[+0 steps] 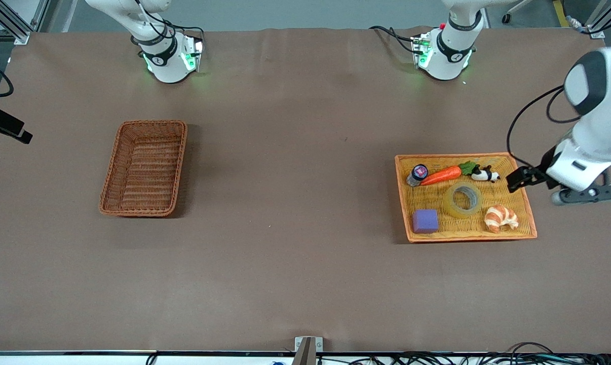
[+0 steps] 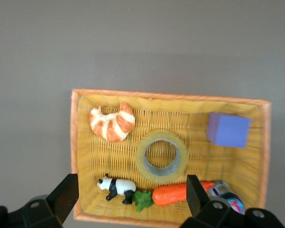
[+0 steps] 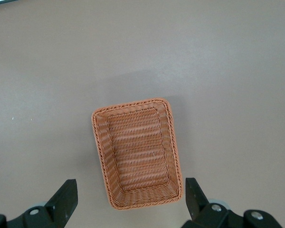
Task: Move tape to another basket
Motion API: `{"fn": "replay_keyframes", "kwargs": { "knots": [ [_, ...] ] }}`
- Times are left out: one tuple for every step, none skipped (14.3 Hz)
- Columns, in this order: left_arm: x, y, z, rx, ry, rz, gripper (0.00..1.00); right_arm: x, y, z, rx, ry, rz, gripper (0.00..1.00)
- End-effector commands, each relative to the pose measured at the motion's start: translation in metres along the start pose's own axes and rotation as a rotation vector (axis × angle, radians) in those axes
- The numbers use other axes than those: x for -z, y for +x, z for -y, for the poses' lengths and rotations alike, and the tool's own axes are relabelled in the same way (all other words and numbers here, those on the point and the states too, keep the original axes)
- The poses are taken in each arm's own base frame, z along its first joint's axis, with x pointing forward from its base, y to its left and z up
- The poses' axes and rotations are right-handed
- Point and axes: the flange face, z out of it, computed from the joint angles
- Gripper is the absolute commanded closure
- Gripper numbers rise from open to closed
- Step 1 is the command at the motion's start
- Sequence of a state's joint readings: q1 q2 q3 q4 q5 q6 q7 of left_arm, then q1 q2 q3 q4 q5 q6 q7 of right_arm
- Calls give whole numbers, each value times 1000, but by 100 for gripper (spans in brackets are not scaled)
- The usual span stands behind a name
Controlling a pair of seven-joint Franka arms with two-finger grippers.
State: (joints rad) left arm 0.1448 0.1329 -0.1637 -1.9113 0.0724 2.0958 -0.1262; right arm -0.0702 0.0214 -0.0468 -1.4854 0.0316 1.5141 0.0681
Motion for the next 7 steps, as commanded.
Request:
{"fn": "replay_keyframes", "kwargs": {
  "knots": [
    [-65,6,12,27,-10,41,2,-1,1,-4,2,-2,-4,0],
    [-92,6,26,53,-20,59,3,-1,1,-4,2,-2,-4,0],
    [-115,7,27,53,-30,48,3,-1,1,-4,2,-2,-2,0],
    [-137,5,25,53,-38,42,3,-1,1,-4,2,-2,-2,0],
    [-158,4,23,53,-45,50,5,-1,1,-4,2,-3,-4,0],
    [-174,2,22,54,-49,65,7,-1,1,-4,2,-2,-2,0],
    [-184,1,21,53,-52,80,10,-1,1,-4,2,-4,-2,0]
  ]
}}
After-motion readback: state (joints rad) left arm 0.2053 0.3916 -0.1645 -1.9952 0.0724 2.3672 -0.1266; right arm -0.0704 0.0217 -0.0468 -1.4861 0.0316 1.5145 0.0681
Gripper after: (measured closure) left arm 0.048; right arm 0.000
